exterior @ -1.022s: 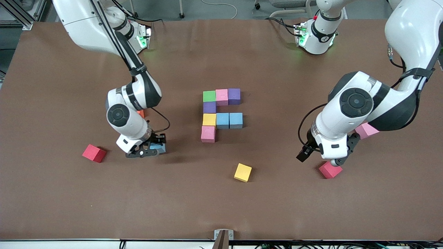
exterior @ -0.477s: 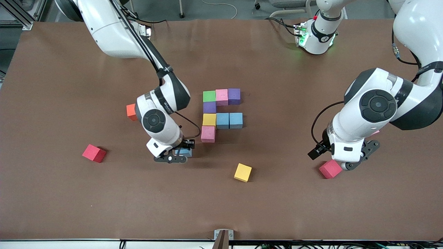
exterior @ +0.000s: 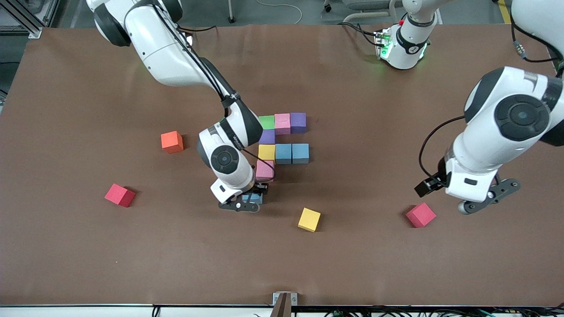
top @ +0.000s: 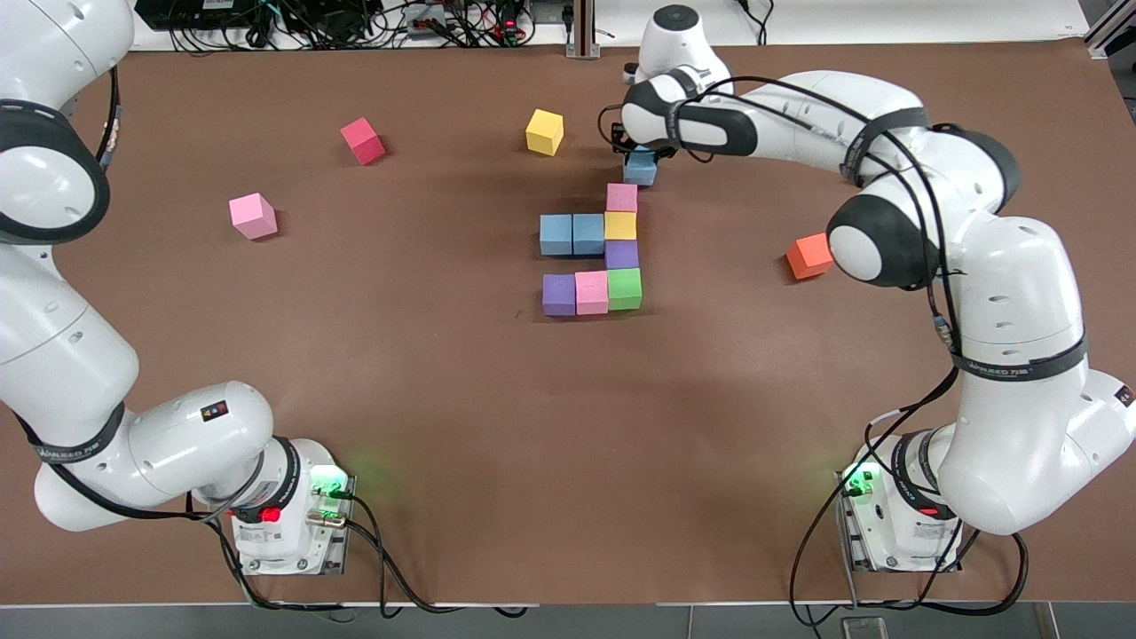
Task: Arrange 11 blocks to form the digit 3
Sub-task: 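Carry the light-blue cube toward the column while the left gripper reaches pink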
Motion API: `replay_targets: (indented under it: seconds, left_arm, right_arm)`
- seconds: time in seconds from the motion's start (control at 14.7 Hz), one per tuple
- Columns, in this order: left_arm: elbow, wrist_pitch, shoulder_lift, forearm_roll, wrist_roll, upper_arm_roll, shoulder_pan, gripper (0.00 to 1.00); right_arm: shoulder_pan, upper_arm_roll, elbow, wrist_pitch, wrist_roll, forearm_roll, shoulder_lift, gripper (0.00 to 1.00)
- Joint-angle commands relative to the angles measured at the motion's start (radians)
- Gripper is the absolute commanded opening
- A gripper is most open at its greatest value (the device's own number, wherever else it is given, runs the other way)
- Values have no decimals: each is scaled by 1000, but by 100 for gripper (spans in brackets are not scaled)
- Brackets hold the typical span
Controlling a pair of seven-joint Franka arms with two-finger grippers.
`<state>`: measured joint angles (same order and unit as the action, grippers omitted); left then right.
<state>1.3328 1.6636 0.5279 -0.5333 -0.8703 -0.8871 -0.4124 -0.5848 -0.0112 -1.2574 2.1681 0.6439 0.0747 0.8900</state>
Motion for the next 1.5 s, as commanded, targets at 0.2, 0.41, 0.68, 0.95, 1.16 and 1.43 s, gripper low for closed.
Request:
replay_targets:
  seconds: [0.2, 0.41, 0.68, 0.95, 1.16, 1.43]
  left_arm:
    - [9, -18, -221, 362, 391, 466, 208, 100]
    - [20, -18, -226, 466, 587, 646, 286, 100]
    - [22, 8, -165, 490, 626, 752, 362, 100]
    - [20, 85, -65, 490, 605, 758, 351, 100]
    - [20, 105, -31, 498, 519, 757, 352, 100]
    - [19, 139, 27, 495, 476, 757, 360, 100]
  right_arm:
    - [-33, -6, 167, -103, 66, 7, 90, 0]
    - [-36, -6, 165, -105, 79, 7, 90, 0]
    - [-38, -6, 165, -129, 79, 7, 90, 0]
    - [-46, -6, 165, -137, 82, 7, 90, 0]
    - [-49, -6, 165, -136, 80, 8, 92, 0]
    - [-56, -4, 165, -132, 80, 8, 98, 0]
